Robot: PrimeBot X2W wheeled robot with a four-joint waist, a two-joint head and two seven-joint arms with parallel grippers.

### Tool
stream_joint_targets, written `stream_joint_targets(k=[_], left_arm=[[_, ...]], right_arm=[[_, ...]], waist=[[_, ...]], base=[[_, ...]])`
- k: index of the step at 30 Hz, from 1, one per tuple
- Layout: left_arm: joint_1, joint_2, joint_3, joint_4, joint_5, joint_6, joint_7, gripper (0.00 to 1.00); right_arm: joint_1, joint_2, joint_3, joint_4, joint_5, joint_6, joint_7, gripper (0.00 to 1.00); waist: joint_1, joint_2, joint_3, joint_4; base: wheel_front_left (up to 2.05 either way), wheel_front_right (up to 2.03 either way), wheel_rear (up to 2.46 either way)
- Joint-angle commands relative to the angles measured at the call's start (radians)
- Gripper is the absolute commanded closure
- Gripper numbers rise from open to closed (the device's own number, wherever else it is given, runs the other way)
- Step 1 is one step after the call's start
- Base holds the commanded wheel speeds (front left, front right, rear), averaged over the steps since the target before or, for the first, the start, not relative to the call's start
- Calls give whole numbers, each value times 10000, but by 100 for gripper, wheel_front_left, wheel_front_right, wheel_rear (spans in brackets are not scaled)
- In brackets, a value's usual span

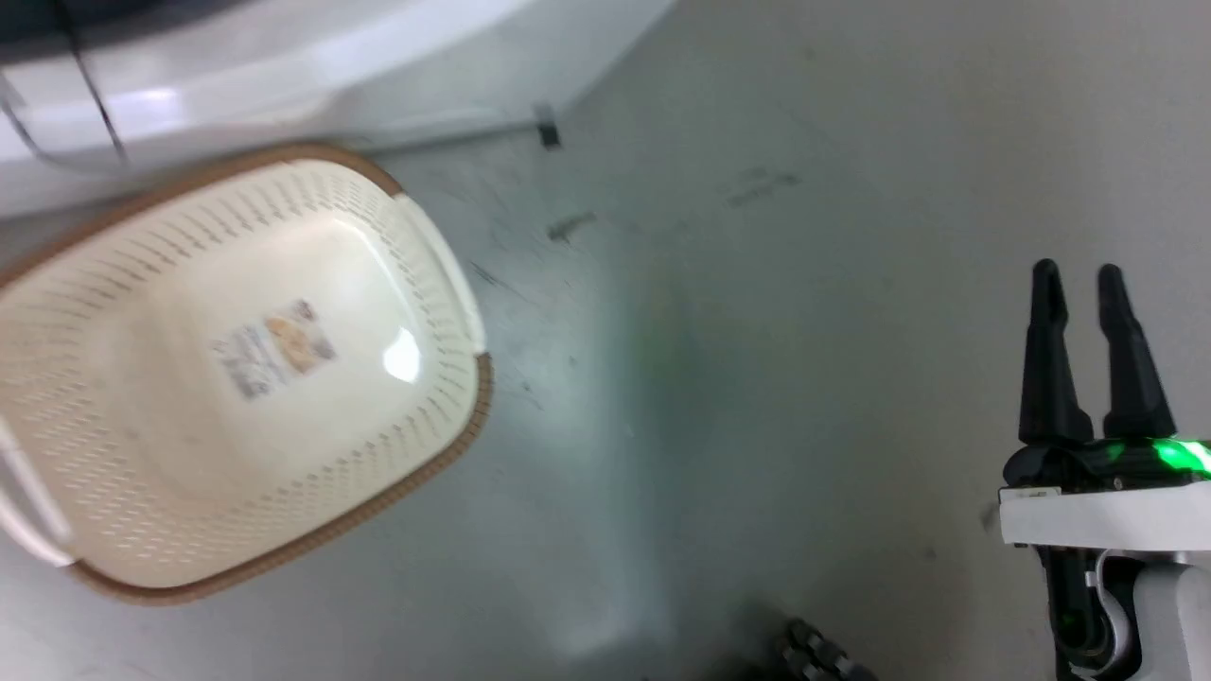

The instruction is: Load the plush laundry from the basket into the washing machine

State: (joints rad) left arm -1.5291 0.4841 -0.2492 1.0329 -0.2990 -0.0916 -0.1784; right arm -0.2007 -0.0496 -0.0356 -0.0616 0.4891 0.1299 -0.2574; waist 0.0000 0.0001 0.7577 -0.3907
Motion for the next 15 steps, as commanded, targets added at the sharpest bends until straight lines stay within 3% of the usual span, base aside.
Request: stream_joint_targets(k=[1,9,15], left_arm=[[455,-85,-16,109,-59,-59,-223,0],[3303,-1032,95,-298,-876,-320,-815,0],[5944,-1339,434,-2235,-1161,-345,-830,0]], right_arm=[[-67,-6,-86,-20,-197,8,-44,0],[416,-6,-435,79,-1315,8,-44,0],[778,-6,-473,322,-2162,8,-44,0]], waist=[[0,-1,-783,573],[0,-1,-2933,1725],[0,-1,-4356,2519]], base=[[0,0,0],[0,0,0],[0,0,0]])
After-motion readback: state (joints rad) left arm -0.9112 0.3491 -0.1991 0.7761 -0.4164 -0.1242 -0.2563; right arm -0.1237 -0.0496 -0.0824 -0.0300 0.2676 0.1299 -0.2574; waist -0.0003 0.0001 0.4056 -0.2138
